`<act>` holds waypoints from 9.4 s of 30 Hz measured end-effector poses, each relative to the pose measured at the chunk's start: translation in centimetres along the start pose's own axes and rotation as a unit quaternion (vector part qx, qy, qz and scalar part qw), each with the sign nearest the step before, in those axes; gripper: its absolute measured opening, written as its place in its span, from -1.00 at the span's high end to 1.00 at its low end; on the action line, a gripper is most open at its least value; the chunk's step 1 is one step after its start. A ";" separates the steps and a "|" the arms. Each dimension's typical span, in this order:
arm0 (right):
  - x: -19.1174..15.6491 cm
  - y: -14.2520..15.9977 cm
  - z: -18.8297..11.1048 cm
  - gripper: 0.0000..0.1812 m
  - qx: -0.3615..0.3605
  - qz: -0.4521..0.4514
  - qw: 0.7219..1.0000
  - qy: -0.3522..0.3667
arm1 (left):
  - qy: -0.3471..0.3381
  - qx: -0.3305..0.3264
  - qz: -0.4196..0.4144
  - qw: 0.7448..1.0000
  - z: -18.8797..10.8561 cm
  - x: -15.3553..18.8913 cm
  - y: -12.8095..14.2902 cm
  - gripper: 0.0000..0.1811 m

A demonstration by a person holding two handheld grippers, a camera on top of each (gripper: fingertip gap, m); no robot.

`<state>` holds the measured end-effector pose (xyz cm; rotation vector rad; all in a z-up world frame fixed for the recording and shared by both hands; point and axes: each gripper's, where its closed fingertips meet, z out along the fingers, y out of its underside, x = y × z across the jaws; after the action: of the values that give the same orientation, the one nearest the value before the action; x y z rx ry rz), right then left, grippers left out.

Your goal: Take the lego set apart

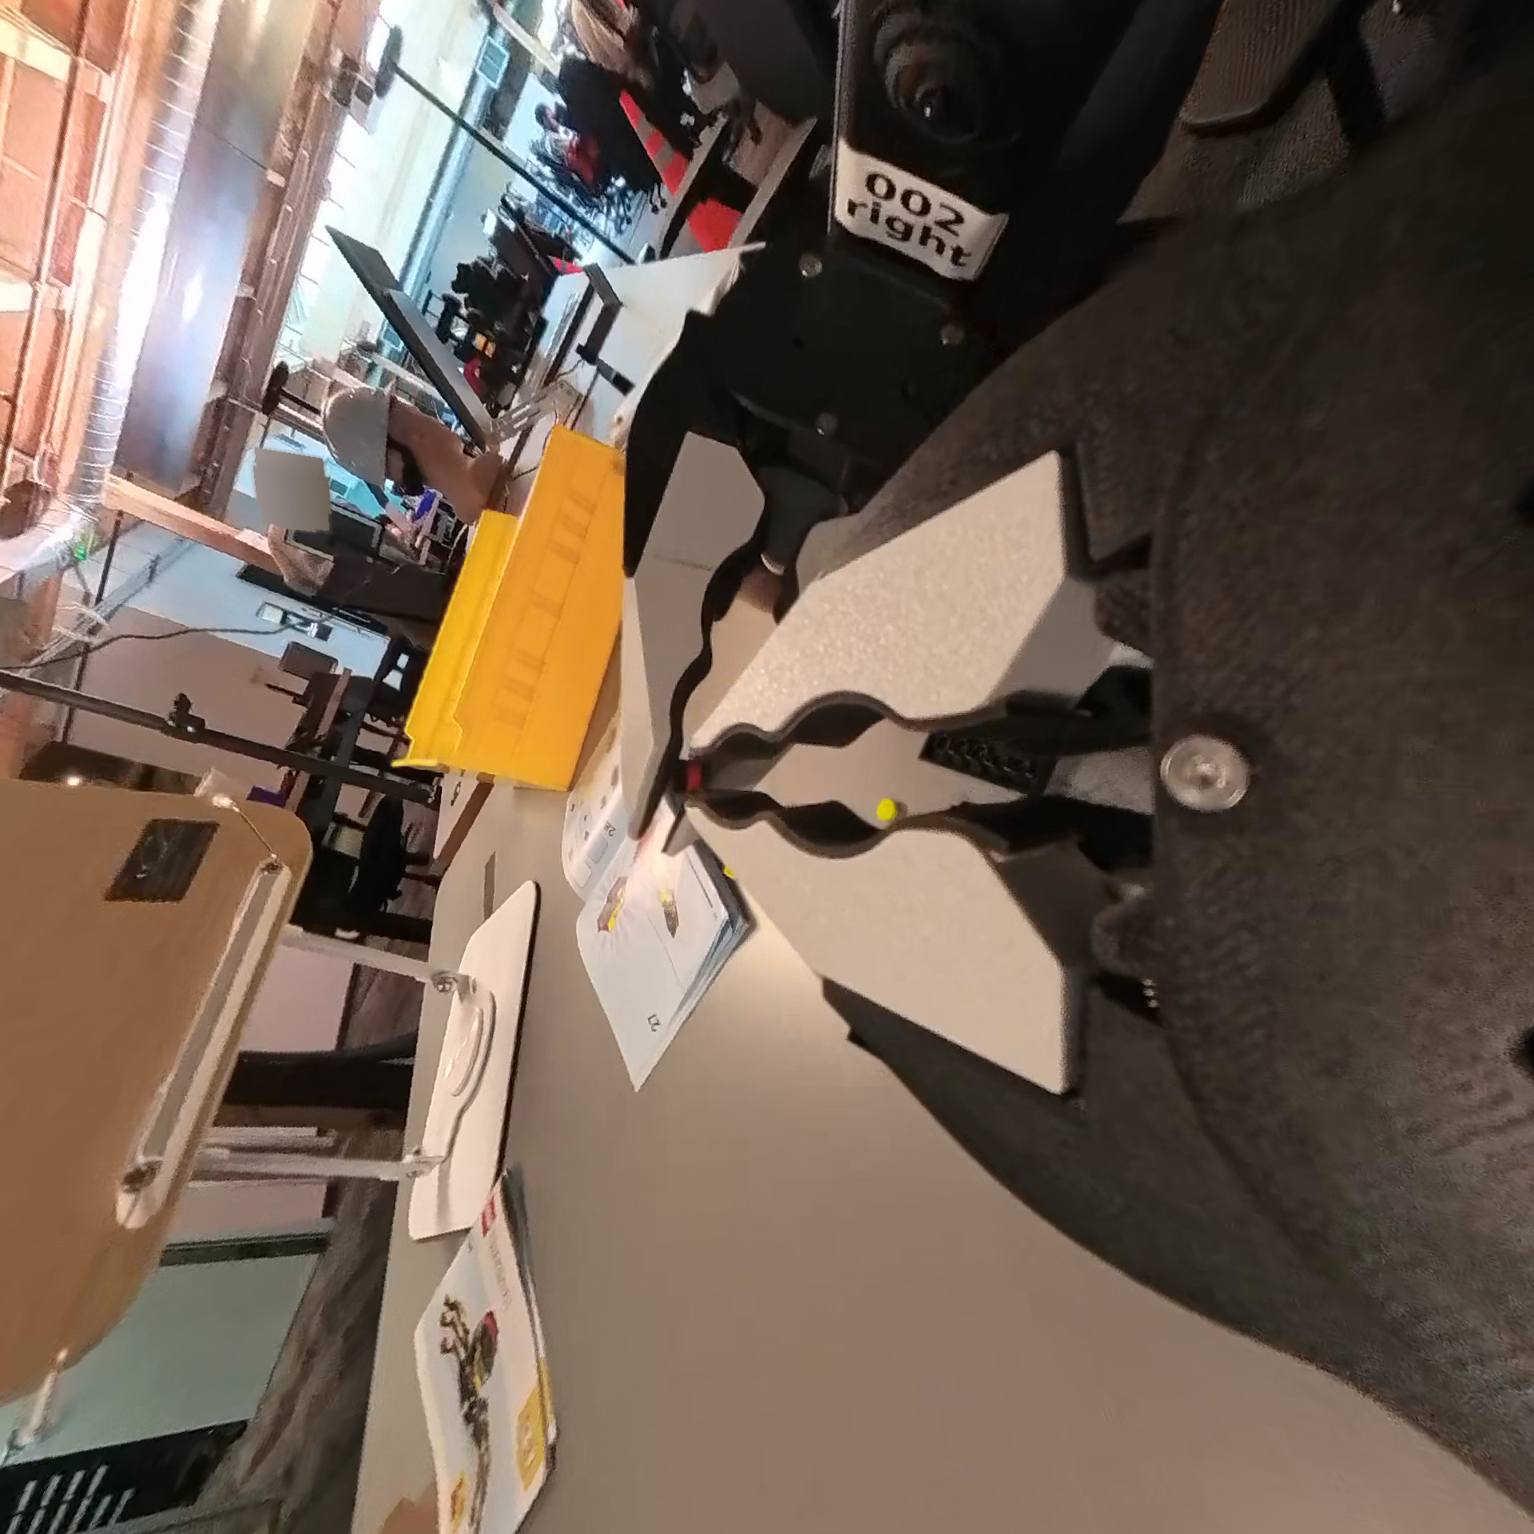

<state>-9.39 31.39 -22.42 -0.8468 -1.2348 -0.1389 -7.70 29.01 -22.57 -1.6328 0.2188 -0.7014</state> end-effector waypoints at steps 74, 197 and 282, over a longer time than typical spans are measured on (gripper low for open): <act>0.4 -3.2 -0.4 0.97 0.120 0.265 0.953 -0.090 | 0.006 0.071 0.111 0.991 -1.6 1.2 -2.3 0.94; 3.7 1.1 0.4 0.96 0.013 0.244 0.965 0.098 | -0.461 -0.456 -0.207 0.733 -30.2 -28.4 0.1 -0.06; -1.7 -4.2 0.4 0.97 0.096 0.081 0.992 -0.028 | -0.141 -0.090 0.215 0.962 -15.5 -5.8 -8.7 0.58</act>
<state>-12.53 28.15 -21.82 -0.7831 -1.2040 0.1339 -23.02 20.88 -15.68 -1.7582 0.4234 -0.1174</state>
